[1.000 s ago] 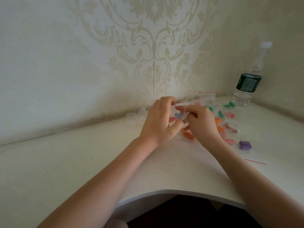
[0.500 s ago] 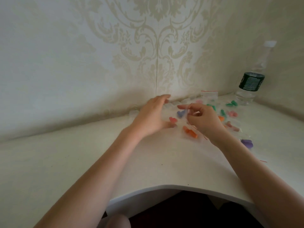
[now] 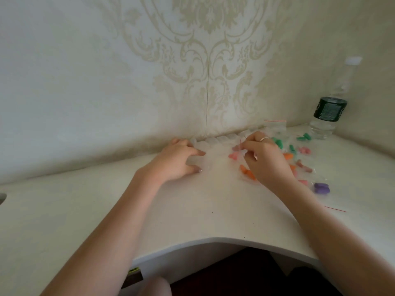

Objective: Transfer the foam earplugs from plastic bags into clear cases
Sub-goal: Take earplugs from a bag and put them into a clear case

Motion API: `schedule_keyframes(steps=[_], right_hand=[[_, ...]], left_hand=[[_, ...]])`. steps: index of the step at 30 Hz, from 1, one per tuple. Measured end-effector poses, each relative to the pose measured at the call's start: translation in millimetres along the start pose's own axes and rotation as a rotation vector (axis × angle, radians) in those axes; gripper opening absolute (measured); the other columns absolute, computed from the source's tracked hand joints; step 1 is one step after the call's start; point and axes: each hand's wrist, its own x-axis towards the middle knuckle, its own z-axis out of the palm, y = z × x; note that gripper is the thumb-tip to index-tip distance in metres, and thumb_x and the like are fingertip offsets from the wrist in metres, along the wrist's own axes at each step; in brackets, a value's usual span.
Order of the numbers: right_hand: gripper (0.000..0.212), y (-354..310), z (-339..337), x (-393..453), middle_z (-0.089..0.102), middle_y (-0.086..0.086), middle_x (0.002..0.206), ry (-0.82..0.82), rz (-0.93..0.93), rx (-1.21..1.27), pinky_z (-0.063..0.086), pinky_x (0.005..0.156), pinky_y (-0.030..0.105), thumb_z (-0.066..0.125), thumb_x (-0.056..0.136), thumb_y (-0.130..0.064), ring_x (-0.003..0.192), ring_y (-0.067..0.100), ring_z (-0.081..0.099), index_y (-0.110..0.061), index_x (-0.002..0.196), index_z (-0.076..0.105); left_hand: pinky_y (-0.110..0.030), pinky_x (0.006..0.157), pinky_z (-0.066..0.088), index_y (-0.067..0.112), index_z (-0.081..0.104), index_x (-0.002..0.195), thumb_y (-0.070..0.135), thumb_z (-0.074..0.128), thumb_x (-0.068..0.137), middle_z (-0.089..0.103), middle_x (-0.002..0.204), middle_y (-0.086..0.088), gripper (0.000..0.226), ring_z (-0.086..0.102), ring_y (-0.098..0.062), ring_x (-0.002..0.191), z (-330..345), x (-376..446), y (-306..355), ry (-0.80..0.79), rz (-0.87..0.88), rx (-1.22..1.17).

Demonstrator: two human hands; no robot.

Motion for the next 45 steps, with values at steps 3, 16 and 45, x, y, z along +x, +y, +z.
schedule_keyframes(steps=[3,16,45], right_hand=[[0.041,-1,-1,2,0.056,0.001,0.095,-0.009,-0.021,0.064,0.045,0.072,0.03,0.045,0.081,0.012,0.082,0.012,0.05,-0.012,0.094,0.076],[0.036,-7,-11,2,0.07,-0.012,0.1,-0.121,0.124,0.352,0.038,0.061,0.0,0.046,0.088,0.002,0.067,-0.018,0.055,-0.025,0.081,0.069],[0.022,-11,4,3,0.071,0.004,0.097,-0.323,0.384,0.854,0.052,0.071,0.02,0.067,0.087,-0.024,0.076,0.007,0.064,-0.013,0.106,0.07]], left_hand=[[-0.026,0.102,0.028,0.031,0.066,0.116,0.039,0.073,0.078,0.05,0.124,0.002,0.04,0.033,-0.02,0.122,-2,-2,4,0.032,0.041,-0.07],[-0.021,0.104,0.037,0.026,0.067,0.099,0.024,0.083,0.069,0.064,0.106,0.014,0.035,0.055,0.007,0.103,-5,-9,29,-0.139,0.071,-0.497],[-0.029,0.069,0.057,0.007,0.056,0.089,-0.006,0.075,0.072,0.064,0.087,-0.019,0.028,0.067,-0.022,0.072,-4,-2,48,0.163,-0.313,-1.391]])
